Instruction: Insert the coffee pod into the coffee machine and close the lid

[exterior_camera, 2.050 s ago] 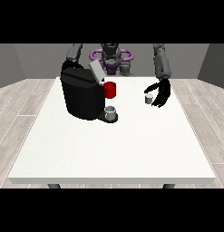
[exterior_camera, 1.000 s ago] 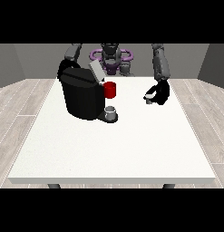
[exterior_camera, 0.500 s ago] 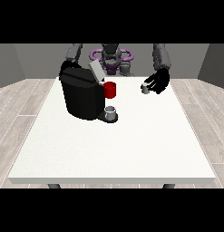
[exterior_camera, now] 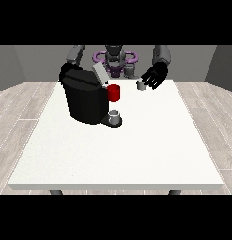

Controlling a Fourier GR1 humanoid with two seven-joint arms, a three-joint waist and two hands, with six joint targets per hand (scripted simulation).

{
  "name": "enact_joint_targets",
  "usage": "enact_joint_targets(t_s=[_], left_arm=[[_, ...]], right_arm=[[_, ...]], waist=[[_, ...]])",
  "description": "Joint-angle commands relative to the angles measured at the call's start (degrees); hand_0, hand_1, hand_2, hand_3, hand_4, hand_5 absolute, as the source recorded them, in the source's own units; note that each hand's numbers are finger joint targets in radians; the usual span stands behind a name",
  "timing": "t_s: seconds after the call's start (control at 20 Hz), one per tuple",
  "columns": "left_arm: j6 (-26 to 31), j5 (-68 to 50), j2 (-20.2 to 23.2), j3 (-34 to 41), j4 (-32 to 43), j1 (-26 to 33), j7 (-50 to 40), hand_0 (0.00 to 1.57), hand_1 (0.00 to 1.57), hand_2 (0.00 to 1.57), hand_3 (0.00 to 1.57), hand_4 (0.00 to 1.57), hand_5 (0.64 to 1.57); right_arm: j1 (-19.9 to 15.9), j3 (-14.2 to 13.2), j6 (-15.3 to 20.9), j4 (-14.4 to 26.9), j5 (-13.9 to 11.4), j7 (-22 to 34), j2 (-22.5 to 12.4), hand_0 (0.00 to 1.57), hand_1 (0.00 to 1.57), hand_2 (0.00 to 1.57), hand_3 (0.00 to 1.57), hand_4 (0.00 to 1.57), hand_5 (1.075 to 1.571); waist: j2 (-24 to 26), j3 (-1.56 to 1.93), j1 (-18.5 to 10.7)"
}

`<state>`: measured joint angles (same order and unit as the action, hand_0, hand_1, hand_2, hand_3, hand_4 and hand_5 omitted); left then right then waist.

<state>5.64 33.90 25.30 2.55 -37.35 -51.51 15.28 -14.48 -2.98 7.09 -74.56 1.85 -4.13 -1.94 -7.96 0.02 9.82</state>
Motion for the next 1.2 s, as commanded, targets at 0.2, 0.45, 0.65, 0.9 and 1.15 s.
enact_joint_targets(t_s=[0.2,0.45,0.65,0.9,1.15], left_arm=[[2.73,0.28,0.73,1.36,-1.13,-6.54,-5.07,1.07,1.07,1.22,1.23,0.52,1.571],[1.82,-0.64,3.10,4.87,1.22,-10.75,-7.07,1.21,1.21,1.25,1.19,0.49,1.571],[3.84,-0.58,3.52,4.74,0.87,-14.14,-7.61,1.26,1.26,1.32,1.26,0.49,1.571],[0.67,1.33,1.83,3.70,1.45,-11.98,-6.42,1.26,1.26,1.31,1.24,0.51,1.571],[1.77,0.67,2.58,4.95,2.08,-14.29,-6.23,1.31,1.31,1.33,1.24,0.49,1.571]], right_arm=[[-0.58,1.06,-0.92,0.44,0.47,-0.01,0.97,0.00,0.00,0.00,0.00,0.50,1.571],[-3.66,2.44,-0.63,-3.31,-0.35,1.33,0.93,0.00,0.00,0.00,0.00,0.52,1.571],[-4.62,3.61,1.48,-4.12,-1.80,2.65,1.27,0.00,0.00,0.00,0.00,0.49,1.571],[-4.22,4.56,4.56,-5.66,-3.02,3.75,1.87,0.00,0.00,0.00,0.00,0.51,1.571],[-5.08,3.42,2.39,-6.87,-1.59,4.47,0.57,0.00,0.00,0.00,0.00,0.52,1.571]], waist=[[1.04,-0.01,2.47],[-3.20,-0.03,5.80],[-3.18,-0.01,6.34],[-4.39,-0.03,6.36],[-5.36,-0.02,7.91]])
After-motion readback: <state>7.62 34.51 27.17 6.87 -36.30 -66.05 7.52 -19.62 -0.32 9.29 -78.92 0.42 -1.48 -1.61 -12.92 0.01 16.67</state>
